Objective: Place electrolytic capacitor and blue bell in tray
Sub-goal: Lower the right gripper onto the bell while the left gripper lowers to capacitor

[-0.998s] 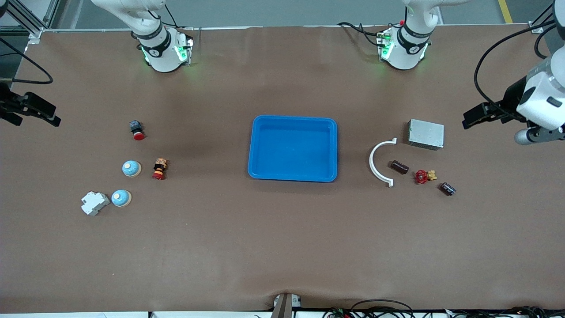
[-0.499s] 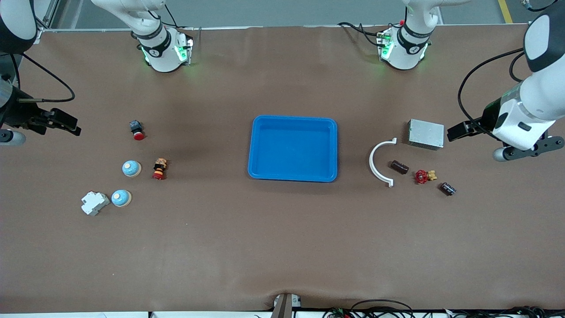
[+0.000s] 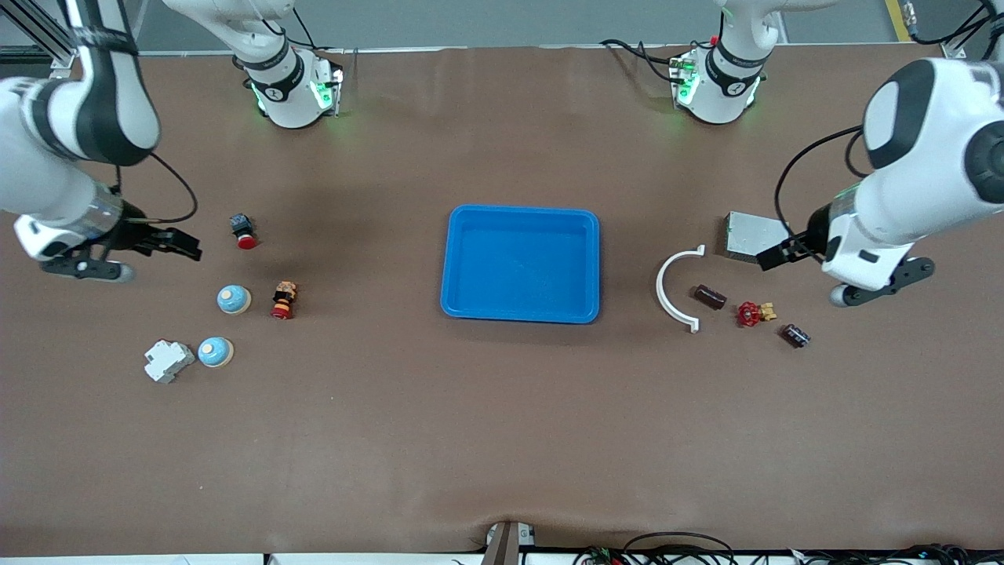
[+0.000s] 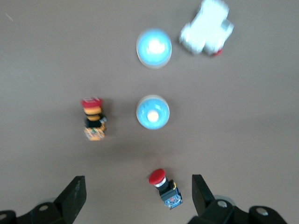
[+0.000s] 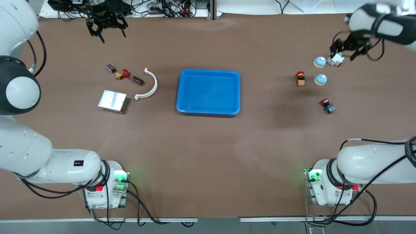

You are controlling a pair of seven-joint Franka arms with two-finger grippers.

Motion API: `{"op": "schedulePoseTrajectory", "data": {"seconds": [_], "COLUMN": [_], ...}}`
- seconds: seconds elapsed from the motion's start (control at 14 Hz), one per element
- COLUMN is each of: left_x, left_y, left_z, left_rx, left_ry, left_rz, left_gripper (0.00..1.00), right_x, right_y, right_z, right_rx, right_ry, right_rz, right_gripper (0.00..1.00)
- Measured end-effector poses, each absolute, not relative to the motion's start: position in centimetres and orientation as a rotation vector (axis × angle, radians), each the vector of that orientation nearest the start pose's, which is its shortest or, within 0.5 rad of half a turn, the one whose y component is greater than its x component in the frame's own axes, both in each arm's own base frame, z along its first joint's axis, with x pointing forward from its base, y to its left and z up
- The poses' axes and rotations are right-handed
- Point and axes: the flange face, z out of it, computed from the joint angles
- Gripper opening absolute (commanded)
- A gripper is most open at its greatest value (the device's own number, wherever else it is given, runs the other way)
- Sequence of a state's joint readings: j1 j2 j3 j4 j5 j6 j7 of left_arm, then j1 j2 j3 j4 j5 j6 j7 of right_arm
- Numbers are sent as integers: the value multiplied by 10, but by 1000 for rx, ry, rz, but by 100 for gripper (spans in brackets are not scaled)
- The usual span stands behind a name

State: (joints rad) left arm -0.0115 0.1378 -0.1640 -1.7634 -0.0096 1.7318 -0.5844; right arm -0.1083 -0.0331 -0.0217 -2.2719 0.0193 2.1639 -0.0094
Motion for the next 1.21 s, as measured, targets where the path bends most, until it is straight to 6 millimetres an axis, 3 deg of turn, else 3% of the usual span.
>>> {"op": "schedulePoseTrajectory", "data": {"seconds": [0.14, 0.36, 0.5, 0.86, 1.0, 1.21], "left_x": [571, 567, 565, 559, 557, 557], "left_y": [-112, -120, -120, -116, -114, -116], "left_z": [450, 434, 424, 389, 373, 353], "left_rx": [-2999, -2968, -2963, -2942, -2932, -2906], "left_ry": [-714, -791, -819, -918, -978, -1053], "left_rz": [278, 287, 277, 245, 220, 218], "left_gripper": [100, 100, 100, 100, 100, 100], "right_x": [481, 470, 471, 479, 481, 485], "right_y": [-64, -62, -63, -65, -66, -66], "right_z": [333, 309, 287, 209, 192, 189], "right_rx": [-3110, -3113, -3118, -3130, -3132, -3133], "right_ry": [212, 213, 215, 220, 220, 220], "right_rz": [138, 114, 82, 10, -4, -17], "right_gripper": [100, 100, 100, 100, 100, 100]}}
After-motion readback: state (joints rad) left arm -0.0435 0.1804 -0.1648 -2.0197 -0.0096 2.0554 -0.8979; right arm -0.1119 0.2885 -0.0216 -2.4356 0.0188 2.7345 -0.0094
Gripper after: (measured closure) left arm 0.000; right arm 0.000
